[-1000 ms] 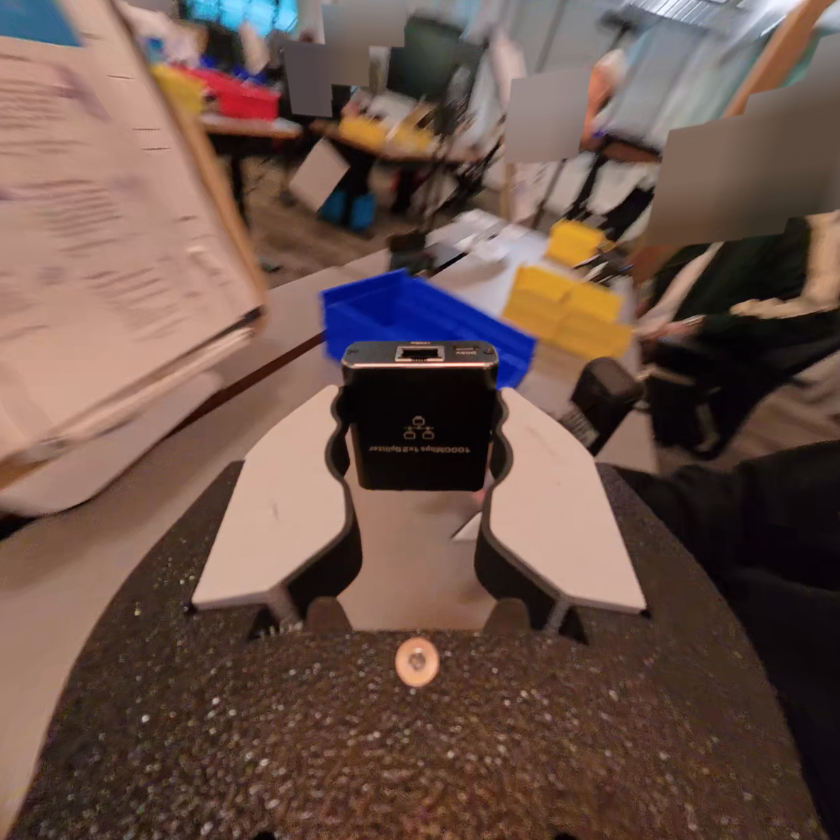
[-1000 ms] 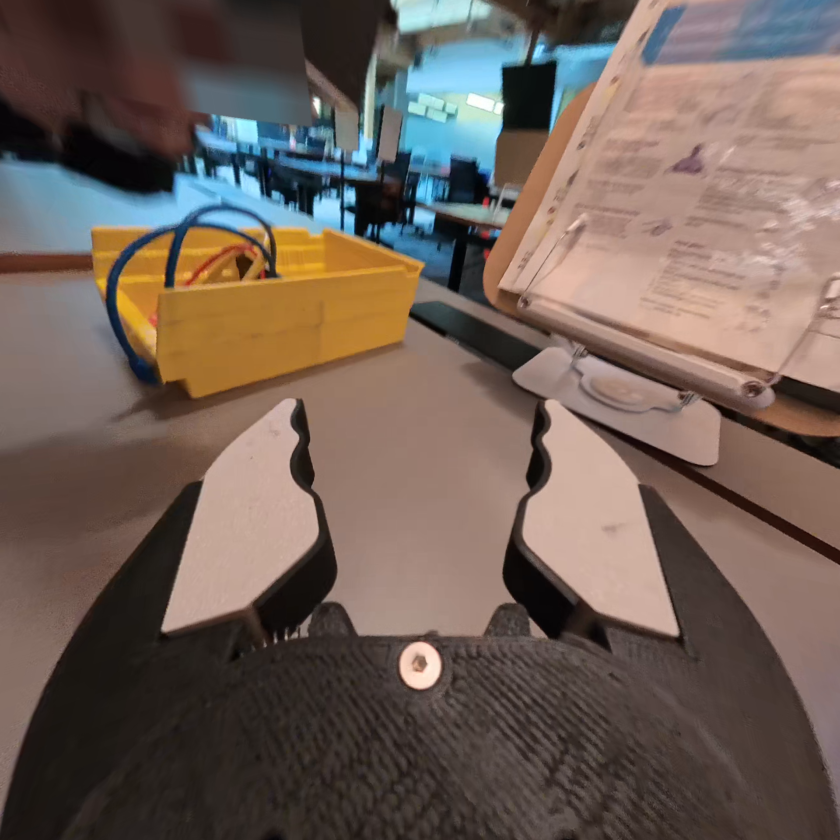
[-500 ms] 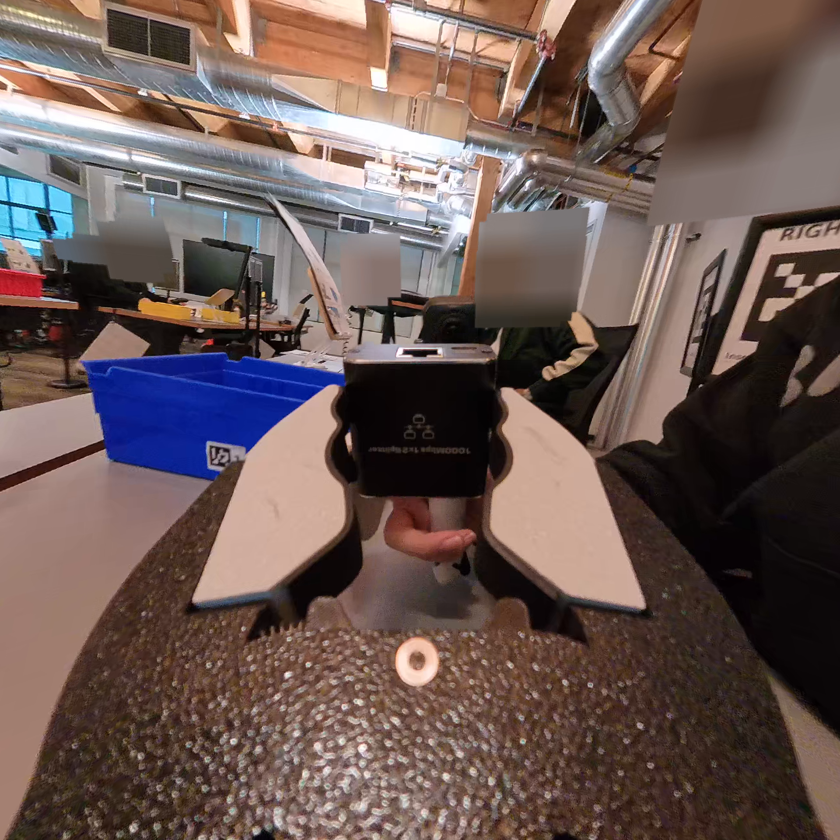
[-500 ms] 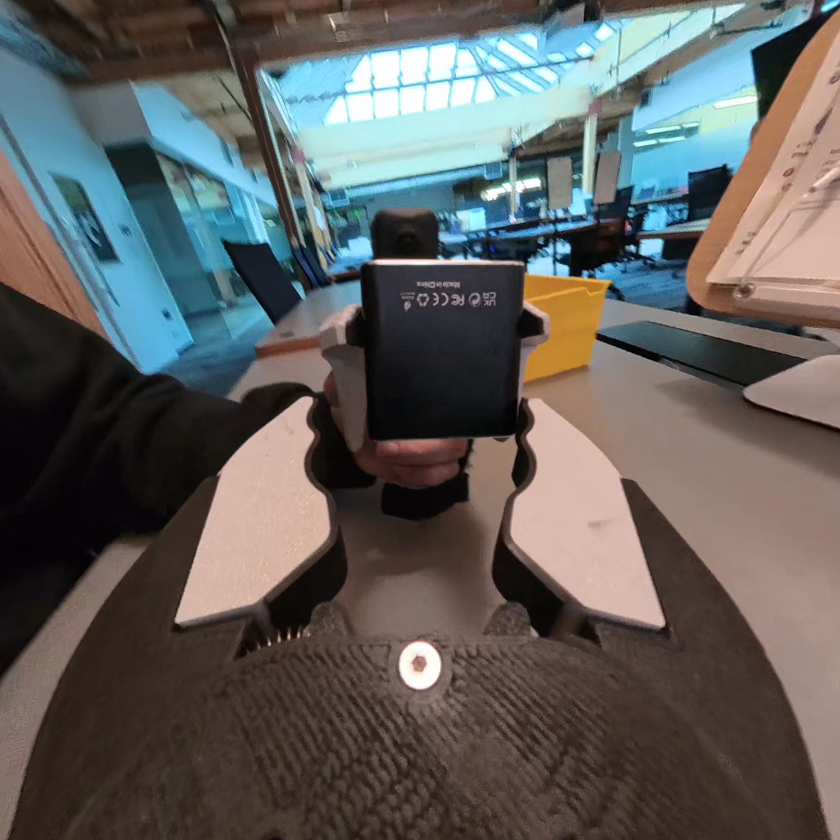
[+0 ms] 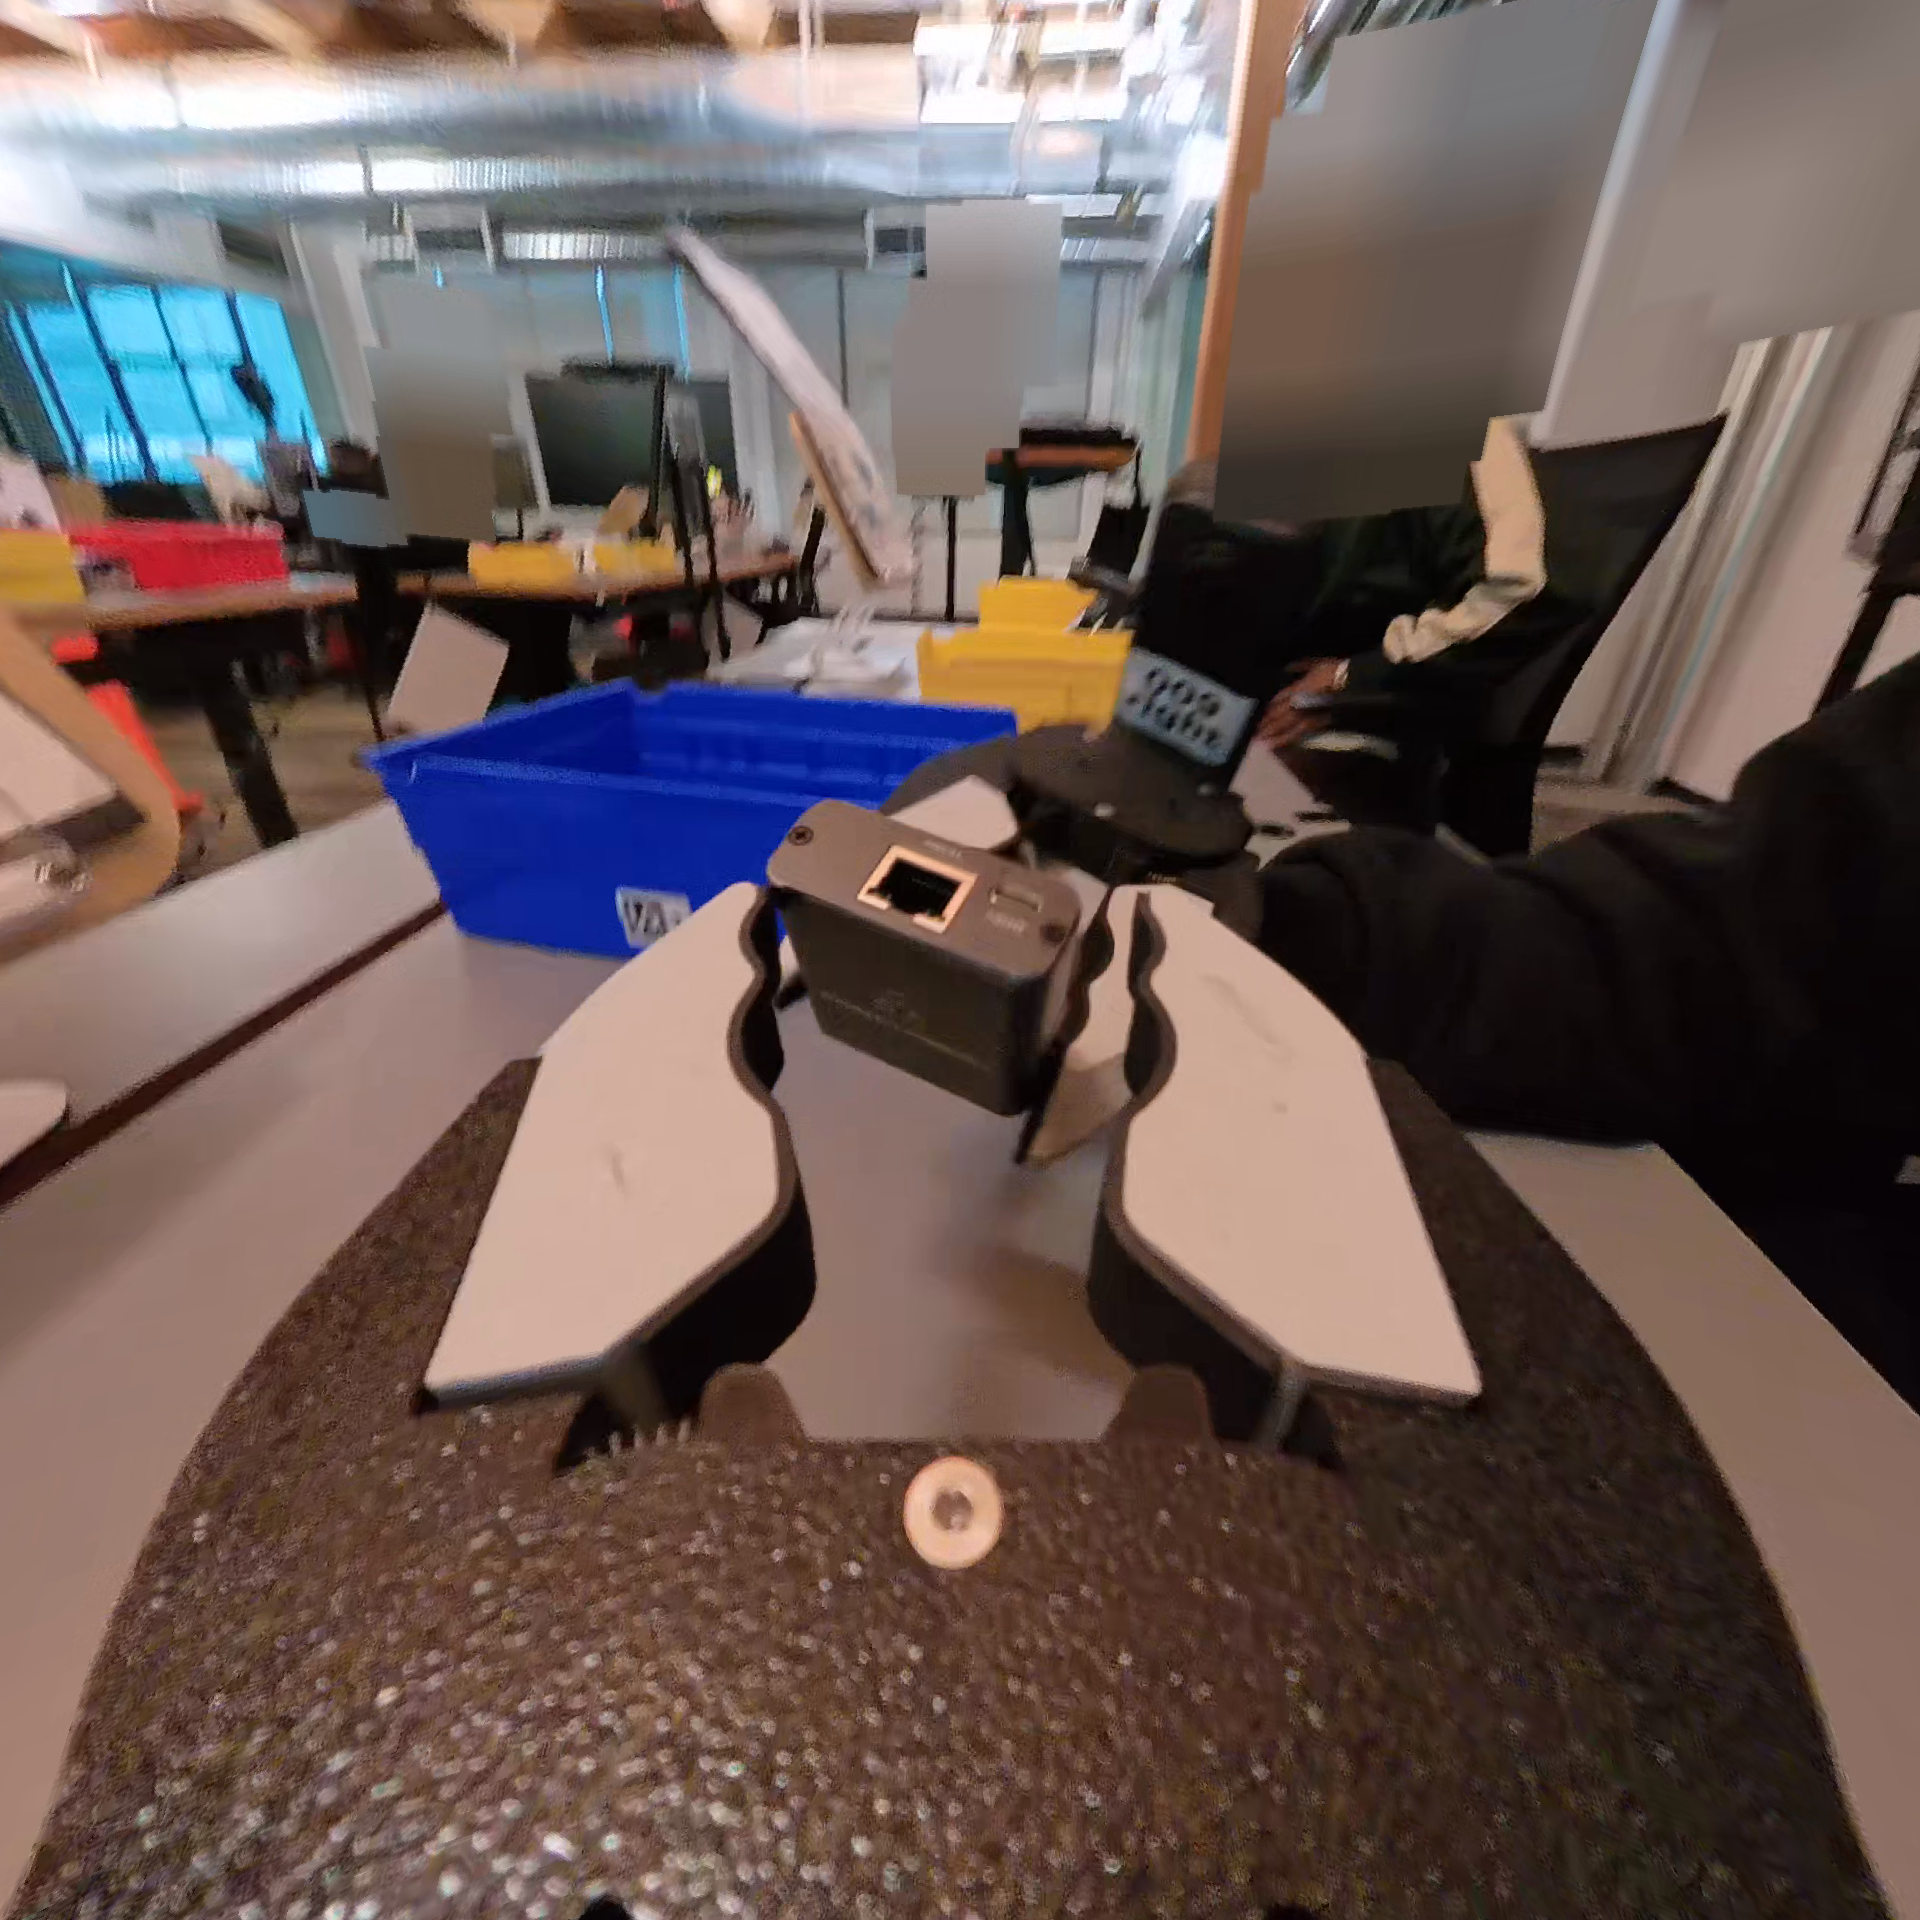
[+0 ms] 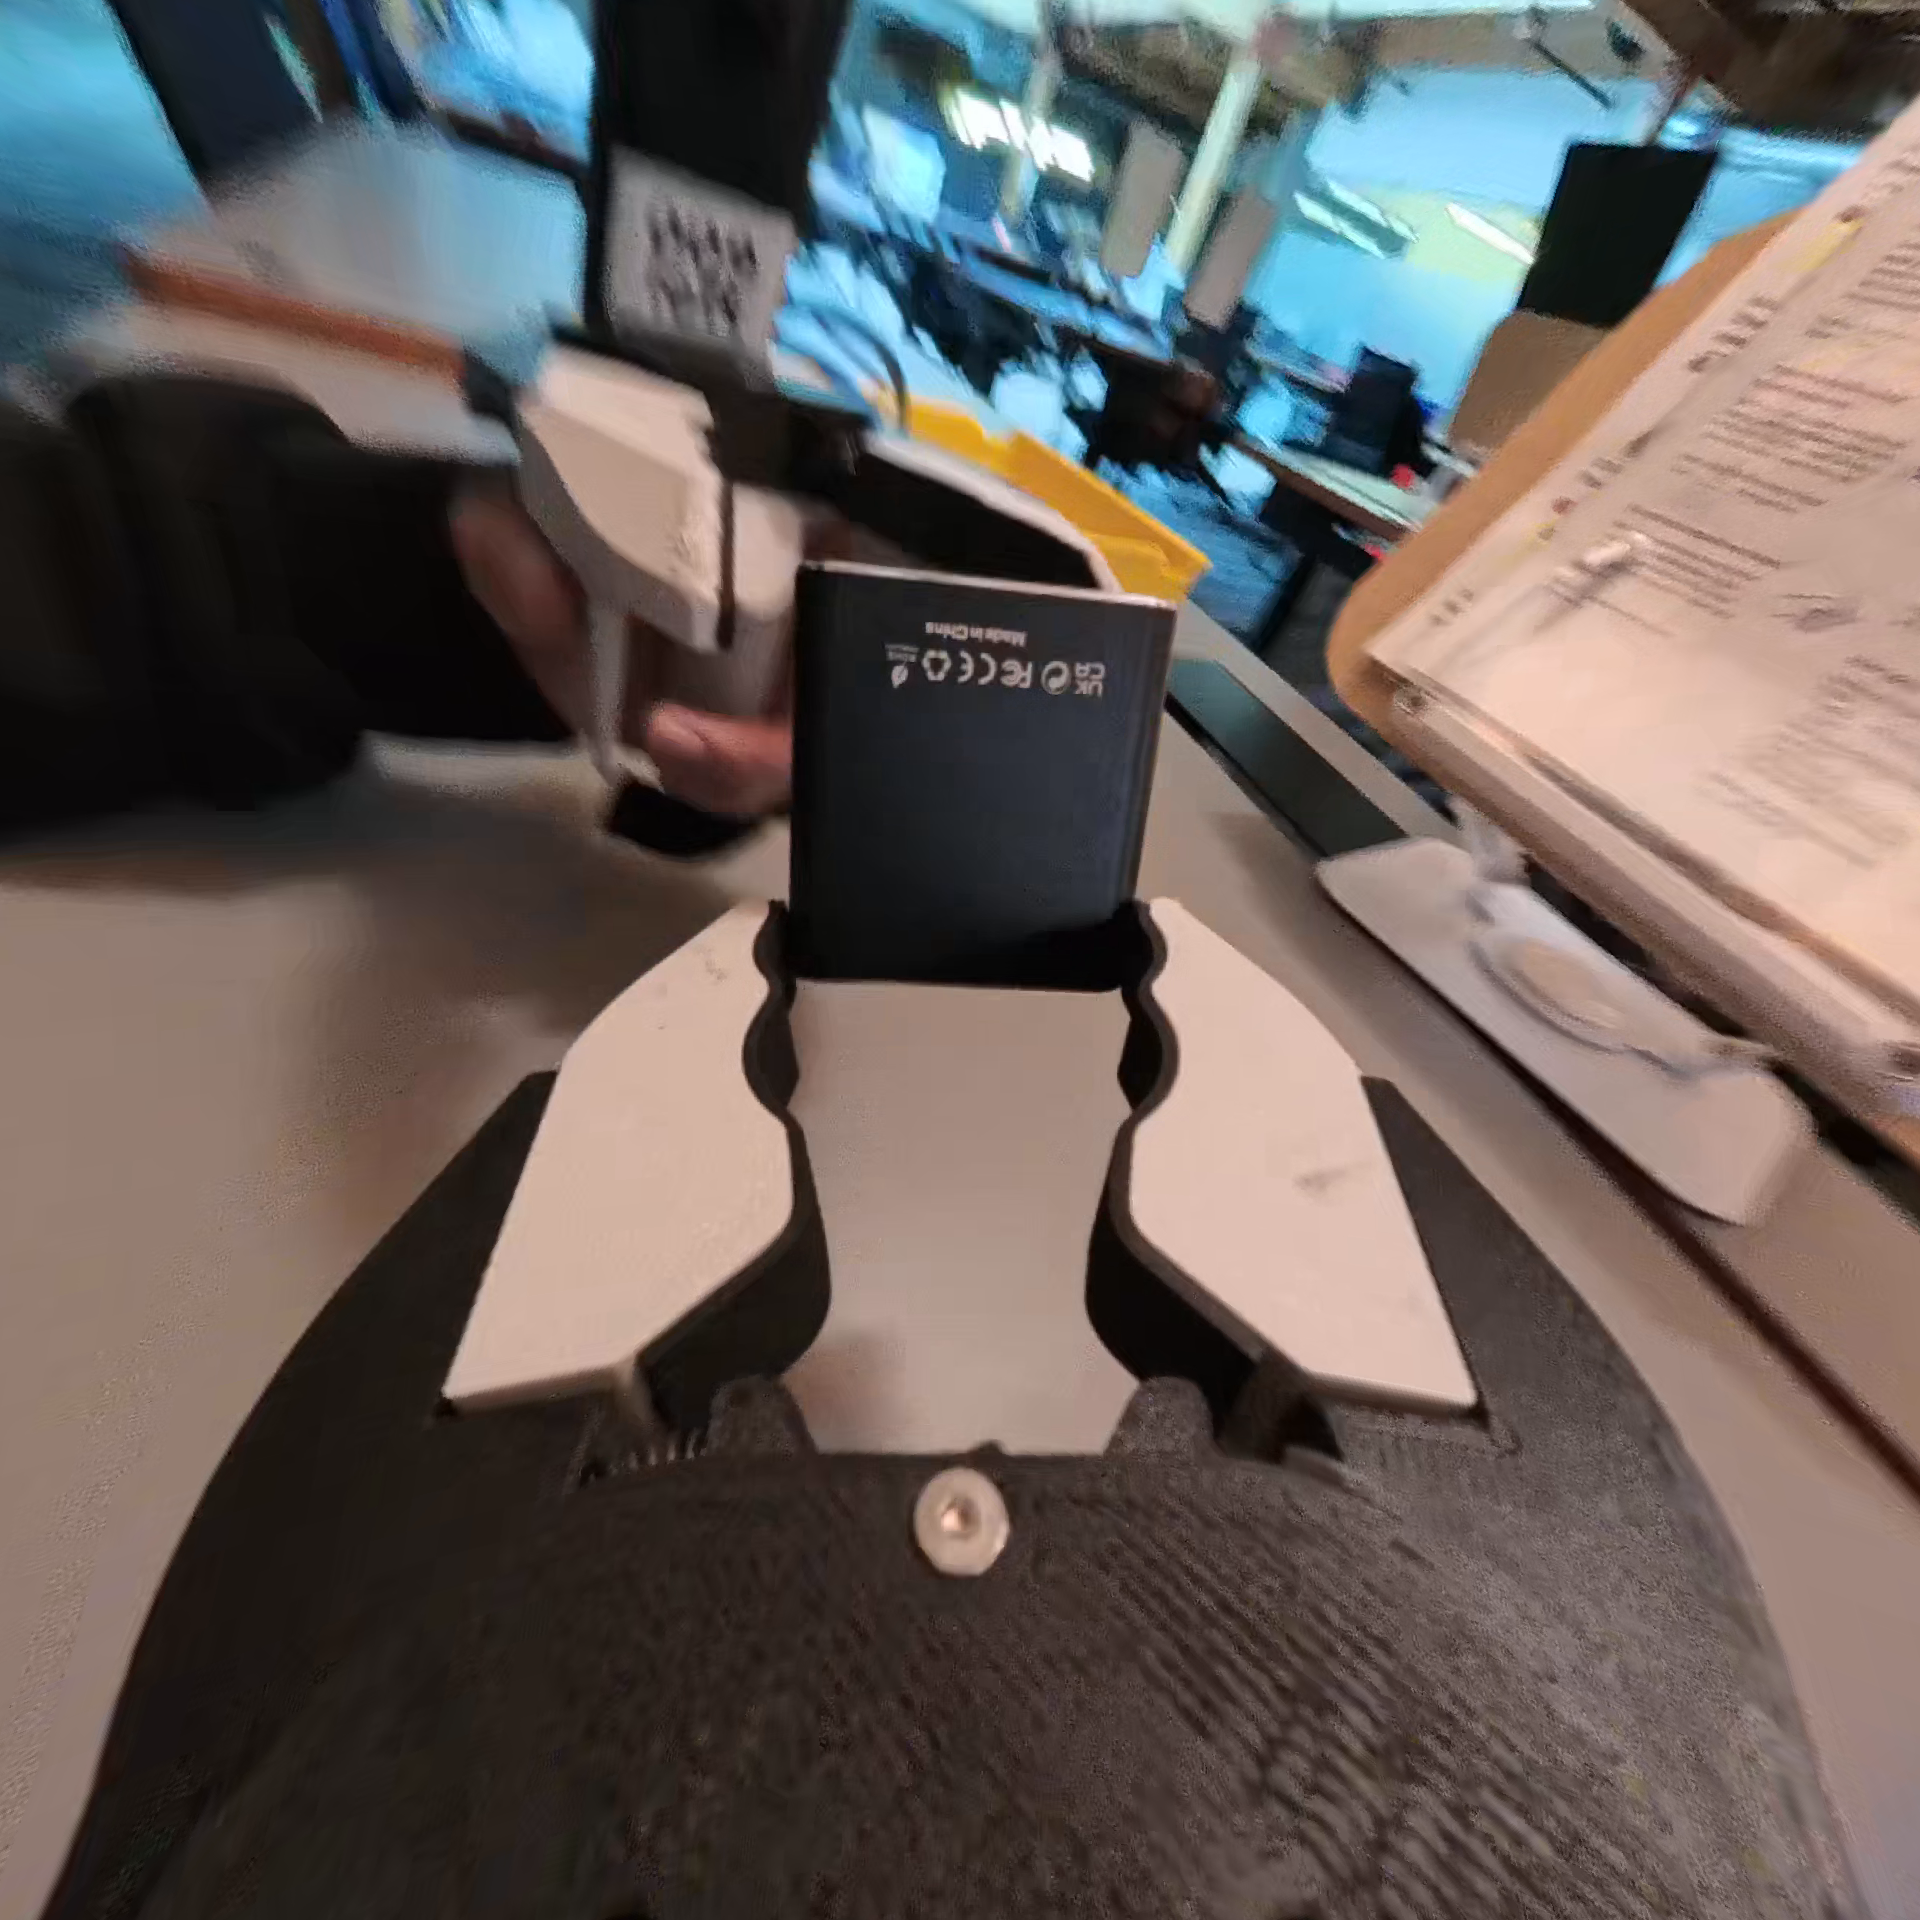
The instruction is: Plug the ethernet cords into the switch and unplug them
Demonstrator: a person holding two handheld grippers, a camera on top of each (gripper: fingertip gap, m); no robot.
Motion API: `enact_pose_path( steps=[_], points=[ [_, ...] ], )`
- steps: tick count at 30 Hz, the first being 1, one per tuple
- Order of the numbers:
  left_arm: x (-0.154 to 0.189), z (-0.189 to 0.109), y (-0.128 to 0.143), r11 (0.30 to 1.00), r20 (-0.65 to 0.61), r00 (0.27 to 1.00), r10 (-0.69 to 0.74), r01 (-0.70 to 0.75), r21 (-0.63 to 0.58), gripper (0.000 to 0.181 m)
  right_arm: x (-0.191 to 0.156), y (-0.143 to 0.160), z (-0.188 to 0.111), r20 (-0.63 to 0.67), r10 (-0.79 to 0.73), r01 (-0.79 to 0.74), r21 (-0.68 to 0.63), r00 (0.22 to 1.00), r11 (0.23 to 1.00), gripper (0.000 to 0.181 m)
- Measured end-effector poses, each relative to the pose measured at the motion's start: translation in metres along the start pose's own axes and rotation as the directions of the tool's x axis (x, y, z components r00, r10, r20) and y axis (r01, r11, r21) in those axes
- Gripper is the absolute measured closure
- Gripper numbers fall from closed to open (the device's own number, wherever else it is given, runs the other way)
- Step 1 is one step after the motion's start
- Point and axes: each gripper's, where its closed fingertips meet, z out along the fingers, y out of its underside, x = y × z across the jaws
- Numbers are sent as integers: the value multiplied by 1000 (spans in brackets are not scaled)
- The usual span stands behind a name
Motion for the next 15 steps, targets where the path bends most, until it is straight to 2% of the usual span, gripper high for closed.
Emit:
enact_pose_path(
  steps=[2,3,6,7,8,10,13,15],
  points=[
    [-9,-2,11,994,64,997,-50,56,-94,110,19,15,-2,-153,-180,156,-157,972,975,120],
    [-13,-3,16,988,96,993,-73,84,-127,109,24,20,-3,-184,-268,225,-224,945,948,120],
    [-24,-5,32,964,179,976,-125,162,-210,119,31,27,-2,-232,-428,342,-332,874,879,120],
    [-29,-6,39,952,215,966,-141,191,-237,130,29,31,-1,-205,-459,370,-358,865,857,120],
    [-34,-6,44,943,242,958,-157,218,-252,134,28,33,0,-196,-489,395,-376,850,838,120],
    [-33,-5,51,926,230,946,-230,285,-246,153,28,38,1,-178,-524,421,-410,833,809,120],
    [-32,-5,55,865,182,882,-434,464,-190,157,25,39,0,-165,-547,453,-393,821,800,120],
    [-30,-8,47,807,100,814,-572,580,-111,158,19,31,1,-167,-507,443,-312,845,841,120]
  ],
)
